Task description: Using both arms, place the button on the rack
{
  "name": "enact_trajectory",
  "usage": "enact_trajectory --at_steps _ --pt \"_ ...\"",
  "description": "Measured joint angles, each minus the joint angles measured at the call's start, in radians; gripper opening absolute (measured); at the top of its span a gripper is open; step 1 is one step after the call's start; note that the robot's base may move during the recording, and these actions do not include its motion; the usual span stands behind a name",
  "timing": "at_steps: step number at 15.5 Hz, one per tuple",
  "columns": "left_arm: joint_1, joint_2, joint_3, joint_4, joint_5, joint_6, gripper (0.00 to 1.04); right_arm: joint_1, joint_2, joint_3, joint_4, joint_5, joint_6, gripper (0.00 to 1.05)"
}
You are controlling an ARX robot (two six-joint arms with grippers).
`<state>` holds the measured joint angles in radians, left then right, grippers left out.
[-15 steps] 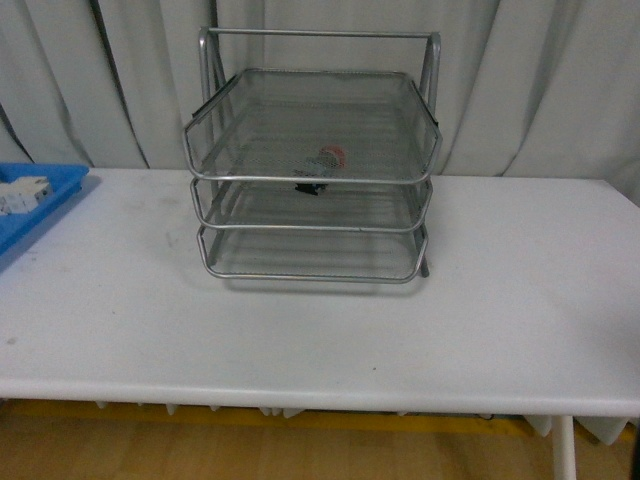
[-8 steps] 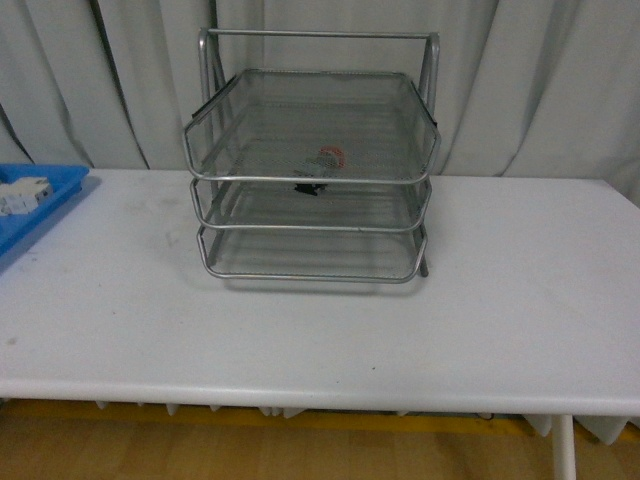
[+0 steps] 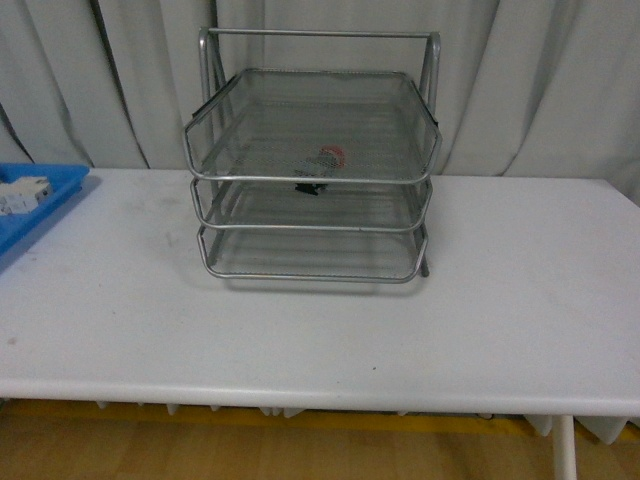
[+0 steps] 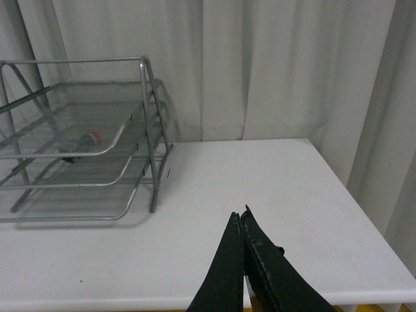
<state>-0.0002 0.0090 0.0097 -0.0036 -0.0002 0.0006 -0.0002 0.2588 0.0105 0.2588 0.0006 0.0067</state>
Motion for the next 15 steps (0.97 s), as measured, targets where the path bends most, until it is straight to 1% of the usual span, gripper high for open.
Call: enact_trajectory --at_steps 4,6,7,9,13,14,15 --pt "0.0 0.0 0.0 0.0 0.0 0.0 0.98 0.0 -0.089 0.0 -0.086 0.0 0.0 0.02" --pt "0.0 0.0 0.0 0.0 -0.001 0.0 0.98 0.0 -0.227 0.001 -0.269 0.0 0.0 0.02" --pt "0.0 0.0 0.0 -0.001 0.0 0.0 0.98 0.0 -0.255 0.002 -0.243 -0.001 0.0 0.02" --pt "0.0 0.0 0.0 0.0 -0.001 0.0 0.98 0.0 -0.253 0.001 -0.267 0.0 0.0 0.02" --pt "0.0 0.0 0.0 0.0 0.0 0.0 0.98 0.0 -0.255 0.001 -0.262 0.0 0.0 0.02" --pt "0.0 0.0 0.0 0.0 0.0 0.0 0.98 0.0 -0.255 0.001 -0.262 0.0 -0.001 0.05" --pt "0.0 0.0 0.0 0.0 0.0 0.0 0.98 0.0 -0.255 0.001 -0.262 0.0 -0.001 0.14"
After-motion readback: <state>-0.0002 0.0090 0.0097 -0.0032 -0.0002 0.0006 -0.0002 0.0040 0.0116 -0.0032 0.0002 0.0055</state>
